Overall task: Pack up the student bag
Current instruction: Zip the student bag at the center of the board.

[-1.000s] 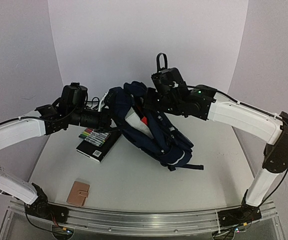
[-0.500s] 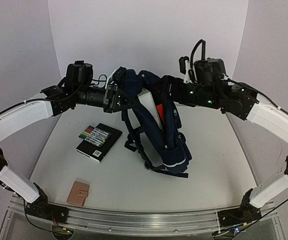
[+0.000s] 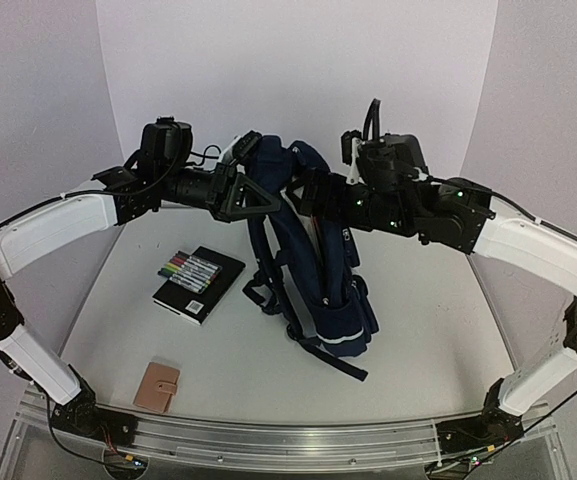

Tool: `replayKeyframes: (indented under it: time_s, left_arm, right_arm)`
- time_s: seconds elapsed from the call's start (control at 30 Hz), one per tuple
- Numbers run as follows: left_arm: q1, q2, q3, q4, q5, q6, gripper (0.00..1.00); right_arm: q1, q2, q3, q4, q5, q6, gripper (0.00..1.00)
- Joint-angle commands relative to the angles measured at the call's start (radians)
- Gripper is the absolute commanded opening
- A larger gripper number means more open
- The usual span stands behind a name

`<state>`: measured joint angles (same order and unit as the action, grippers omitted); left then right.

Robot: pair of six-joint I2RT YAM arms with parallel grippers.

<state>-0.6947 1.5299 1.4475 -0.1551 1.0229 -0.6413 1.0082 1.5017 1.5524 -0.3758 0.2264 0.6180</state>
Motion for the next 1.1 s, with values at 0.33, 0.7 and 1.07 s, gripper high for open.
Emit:
replayKeyframes:
  time_s: [0.33, 0.7, 1.07]
  left_arm:
    - [-0.003, -0.031, 0.06, 0.07, 0.058, 0.072, 0.0]
    - [-0.002, 0.015, -0.015, 0.235, 0.029, -0.041, 0.0]
    - [-0.007, 0.042, -0.031, 0.141, -0.113, 0.005, 0.0]
  right_arm:
    - [0.006, -0.015, -0.182, -0.12, 0.219, 0.135, 0.98]
    - [0.008, -0.322, -0.09, -0.116, -0.034, 0.099, 0.9]
    - [0.008, -0.218, -0.026, 0.1, -0.331, 0.184, 0.67]
